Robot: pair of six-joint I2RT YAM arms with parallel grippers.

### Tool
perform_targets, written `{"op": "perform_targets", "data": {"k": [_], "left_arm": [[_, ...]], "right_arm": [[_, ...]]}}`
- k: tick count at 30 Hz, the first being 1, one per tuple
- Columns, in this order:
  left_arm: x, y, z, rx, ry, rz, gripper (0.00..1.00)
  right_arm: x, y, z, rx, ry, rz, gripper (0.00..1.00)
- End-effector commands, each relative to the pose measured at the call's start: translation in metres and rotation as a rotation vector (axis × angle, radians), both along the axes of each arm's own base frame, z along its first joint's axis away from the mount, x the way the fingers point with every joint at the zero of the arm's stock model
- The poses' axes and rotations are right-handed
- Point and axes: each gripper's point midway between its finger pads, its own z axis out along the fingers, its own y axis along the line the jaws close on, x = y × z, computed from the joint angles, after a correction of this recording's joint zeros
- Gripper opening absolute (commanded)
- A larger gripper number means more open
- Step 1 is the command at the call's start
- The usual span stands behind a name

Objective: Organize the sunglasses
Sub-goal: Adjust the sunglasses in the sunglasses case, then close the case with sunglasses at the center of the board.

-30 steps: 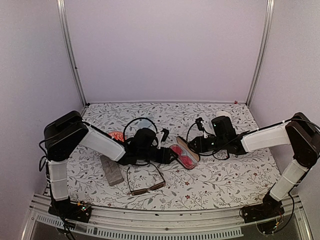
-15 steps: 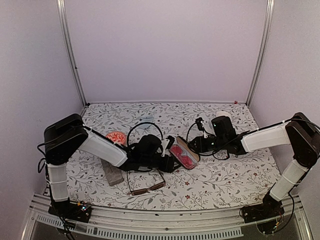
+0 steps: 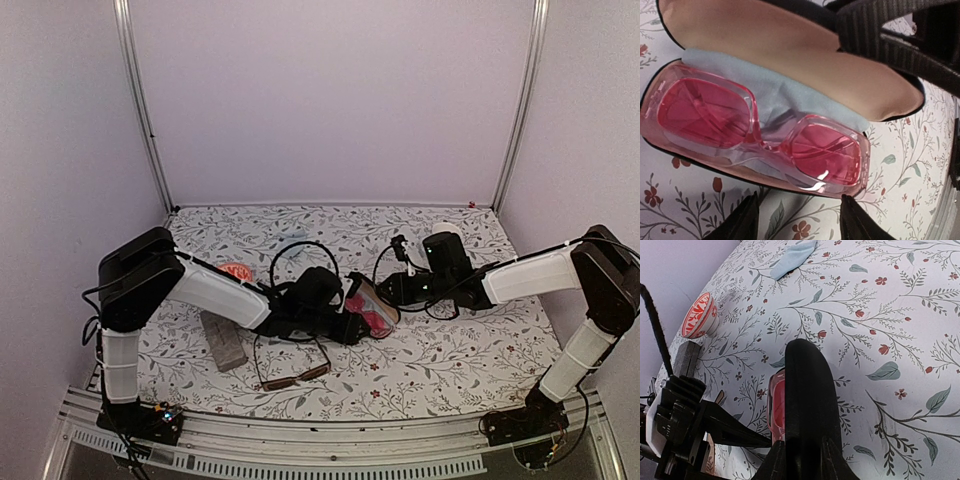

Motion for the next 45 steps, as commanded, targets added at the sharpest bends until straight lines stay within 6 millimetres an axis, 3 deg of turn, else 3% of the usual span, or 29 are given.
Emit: {"op": "perform_targets", "data": {"k": [1, 21, 33, 35, 36, 37, 45], "left_arm": [[-0.005, 0.002, -0.01, 0.065, -0.01, -0.007, 0.56], [0.001, -0.005, -0.009, 0.064, -0.028, -0.008, 0.58], [-0.009, 0.006, 0.019, 0.002, -0.038, -0.019, 0.7], [-0.008, 0.012, 0.016, -0.007, -0.023, -0.014, 0.7], [-0.006, 0.012, 0.031, -0.047, -0.031, -0.014, 0.7], [-0.003, 0.014, 0.034, -0.066, -0.027, -0.012, 0.69], [0.019, 0.025, 0.034, -0.159, 0.014, 0.006, 0.51]], "right_arm": [[-0.007, 0.005, -0.003, 0.006, 0.015, 0.024, 0.24], [-0.008, 0.006, -0.003, 0.009, 0.019, 0.032, 0.24], [-0.008, 0.007, 0.002, 0.011, 0.01, 0.029, 0.24], [-0.007, 0.007, 0.002, 0.009, 0.008, 0.03, 0.24], [-0.008, 0.006, 0.002, 0.007, 0.01, 0.028, 0.24], [-0.007, 0.007, 0.003, 0.007, 0.008, 0.028, 0.24], [-0.005, 0.006, 0.006, 0.0, 0.004, 0.026, 0.2]]}}
